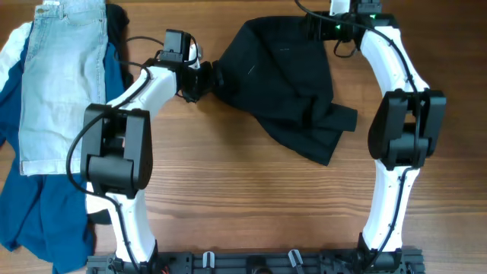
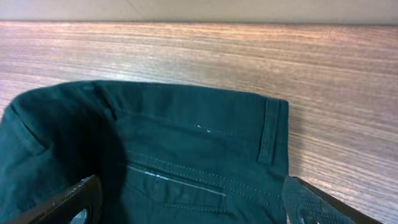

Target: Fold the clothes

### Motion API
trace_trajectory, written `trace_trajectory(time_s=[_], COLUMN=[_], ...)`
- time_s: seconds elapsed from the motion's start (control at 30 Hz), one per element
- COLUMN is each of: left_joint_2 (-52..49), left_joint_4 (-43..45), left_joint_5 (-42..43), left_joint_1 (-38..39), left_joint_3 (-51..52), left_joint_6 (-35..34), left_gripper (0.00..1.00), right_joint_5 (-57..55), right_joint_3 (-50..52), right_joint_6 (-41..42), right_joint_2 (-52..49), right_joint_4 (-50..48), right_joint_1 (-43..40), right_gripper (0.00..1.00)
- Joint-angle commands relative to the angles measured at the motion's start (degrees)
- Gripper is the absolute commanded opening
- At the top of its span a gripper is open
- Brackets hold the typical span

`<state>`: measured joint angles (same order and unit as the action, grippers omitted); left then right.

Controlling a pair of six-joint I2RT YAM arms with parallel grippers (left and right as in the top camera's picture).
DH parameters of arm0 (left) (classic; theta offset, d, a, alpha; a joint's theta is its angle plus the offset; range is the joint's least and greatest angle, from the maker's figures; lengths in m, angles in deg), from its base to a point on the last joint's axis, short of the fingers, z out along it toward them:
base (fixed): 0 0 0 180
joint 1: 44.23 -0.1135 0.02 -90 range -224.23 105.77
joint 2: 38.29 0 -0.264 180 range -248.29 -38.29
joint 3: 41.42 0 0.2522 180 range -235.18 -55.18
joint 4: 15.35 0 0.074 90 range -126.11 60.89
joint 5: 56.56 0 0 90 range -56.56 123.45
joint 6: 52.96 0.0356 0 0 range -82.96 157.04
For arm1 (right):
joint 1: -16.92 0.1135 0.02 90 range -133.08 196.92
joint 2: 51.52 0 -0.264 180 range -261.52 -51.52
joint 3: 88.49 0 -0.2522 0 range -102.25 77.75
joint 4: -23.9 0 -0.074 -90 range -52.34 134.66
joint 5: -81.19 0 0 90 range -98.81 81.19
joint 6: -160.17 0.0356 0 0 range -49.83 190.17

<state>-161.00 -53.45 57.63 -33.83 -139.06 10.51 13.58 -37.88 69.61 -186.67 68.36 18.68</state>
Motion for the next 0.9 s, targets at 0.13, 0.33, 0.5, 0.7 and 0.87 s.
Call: trace_trajectory(time_s=[0.13, 0.33, 0.5, 0.7, 0.87], left_joint_2=[-4.9, -4.8, -1.9, 0.7, 0.7], left_joint_4=[8.7, 12.0, 8.2, 4.9, 4.4], left_joint_5=[-1.3, -8.6, -11.3, -13.4, -13.7], left_joint_1=[1.7, 3.2, 1.3, -1.2, -1.3], left_joint_3=[-0.6, -0.6, -0.7, -0.7, -0.7], left_joint_6=[-0.8, 1.6, 6.0, 7.0, 7.1], left_gripper=[0.6, 0.04, 0.04, 0.04, 0.04], right_joint_5=[-0.6, -1.4, -4.8, -5.5, 4.3], right_joint_3=[0.1, 0.2, 0.2, 0.2, 0.1], right_joint_6=[-0.8, -0.8, -0.8, 1.0, 1.0], right_joint_2=[-2.4, -7.8, -10.4, -13.2, -13.8], right_joint_4=[-5.9, -8.9, -11.9, -13.5, -13.6], right_joint_1=[-0.3, -0.4, -0.4, -0.4, 0.1], right_gripper=[0.9, 0.9, 0.89, 0.67, 0.29])
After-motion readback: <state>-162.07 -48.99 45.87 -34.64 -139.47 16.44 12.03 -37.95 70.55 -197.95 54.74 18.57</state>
